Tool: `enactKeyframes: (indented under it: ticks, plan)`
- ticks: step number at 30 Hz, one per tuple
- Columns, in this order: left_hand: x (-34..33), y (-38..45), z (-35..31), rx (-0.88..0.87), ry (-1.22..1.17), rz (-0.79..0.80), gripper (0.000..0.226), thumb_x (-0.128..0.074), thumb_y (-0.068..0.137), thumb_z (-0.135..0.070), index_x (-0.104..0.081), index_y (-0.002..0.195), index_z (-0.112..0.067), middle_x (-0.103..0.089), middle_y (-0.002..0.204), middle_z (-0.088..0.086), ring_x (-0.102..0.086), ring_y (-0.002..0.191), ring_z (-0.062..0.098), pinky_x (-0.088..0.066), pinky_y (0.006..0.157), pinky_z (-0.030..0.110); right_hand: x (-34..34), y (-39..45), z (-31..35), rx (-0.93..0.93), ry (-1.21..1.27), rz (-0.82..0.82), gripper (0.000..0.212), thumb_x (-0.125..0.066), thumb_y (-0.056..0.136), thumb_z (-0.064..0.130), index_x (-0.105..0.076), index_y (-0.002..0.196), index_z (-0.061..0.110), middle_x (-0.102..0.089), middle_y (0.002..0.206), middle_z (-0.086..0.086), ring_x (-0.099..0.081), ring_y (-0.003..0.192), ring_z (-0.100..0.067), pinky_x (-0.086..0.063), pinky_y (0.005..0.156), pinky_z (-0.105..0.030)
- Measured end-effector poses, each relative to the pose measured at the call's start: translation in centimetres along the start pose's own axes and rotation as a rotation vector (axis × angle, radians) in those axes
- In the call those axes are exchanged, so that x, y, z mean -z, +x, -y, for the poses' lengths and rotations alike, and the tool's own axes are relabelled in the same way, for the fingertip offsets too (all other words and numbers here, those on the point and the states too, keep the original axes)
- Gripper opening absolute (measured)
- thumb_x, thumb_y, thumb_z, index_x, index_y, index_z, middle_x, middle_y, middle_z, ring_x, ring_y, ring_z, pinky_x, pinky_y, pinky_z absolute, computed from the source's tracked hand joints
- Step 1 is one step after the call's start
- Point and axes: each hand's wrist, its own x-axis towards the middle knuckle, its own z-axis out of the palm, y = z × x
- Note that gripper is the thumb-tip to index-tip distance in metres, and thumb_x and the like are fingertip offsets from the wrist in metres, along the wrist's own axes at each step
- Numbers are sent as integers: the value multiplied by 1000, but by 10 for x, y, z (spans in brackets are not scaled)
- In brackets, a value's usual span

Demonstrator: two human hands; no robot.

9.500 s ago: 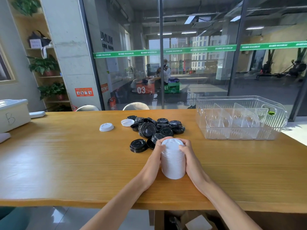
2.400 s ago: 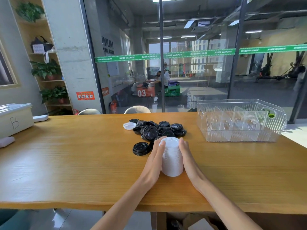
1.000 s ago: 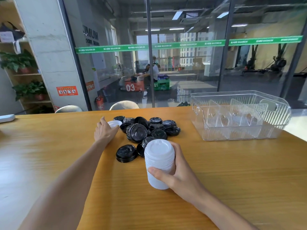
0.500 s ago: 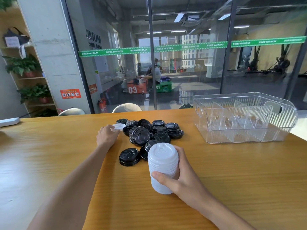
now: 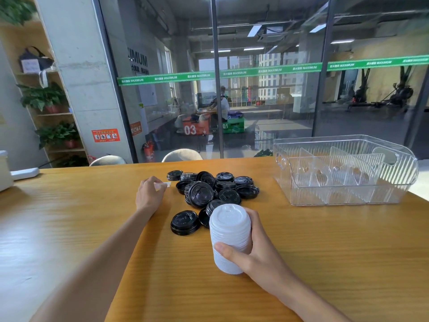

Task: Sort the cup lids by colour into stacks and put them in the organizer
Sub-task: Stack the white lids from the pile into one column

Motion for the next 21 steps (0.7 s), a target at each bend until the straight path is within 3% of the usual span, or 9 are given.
enactKeyframes:
  ticks: [6, 10, 14, 21]
  plan:
    - [29, -16, 0, -37, -268, -80, 25, -63, 107, -40, -64, 116, -17, -70, 124, 11, -60, 109, 27, -49, 88, 42, 0, 1, 0, 0, 1, -1, 74, -89, 85, 40, -42, 143, 38, -64, 132, 19, -63, 125, -6, -52, 98, -19]
    - [51, -37, -24, 8, -563, -73, 31, -65, 106, -46, -66, 112, -15, -72, 112, 3, -67, 110, 27, -51, 76, 32, -1, 0, 0, 0, -6, -14, 73, -89, 84, 41, -43, 141, 39, -64, 131, 21, -63, 124, -5, -51, 97, -19]
    - [68, -68, -57, 30, -791, 14, 32, -70, 102, -49, -73, 109, -17, -69, 116, 3, -68, 110, 24, -60, 73, 27, -2, 0, 1, -9, -11, -21, 75, -88, 81, 46, -43, 140, 43, -62, 131, 24, -61, 124, -2, -51, 96, -21]
    - [86, -125, -112, -89, -945, 212, 42, -69, 101, -53, -81, 115, -15, -75, 124, 10, -73, 115, 27, -63, 85, 30, -4, -1, 2, -24, -7, -32, 77, -90, 77, 50, -43, 139, 44, -63, 127, 28, -63, 121, 0, -53, 92, -18]
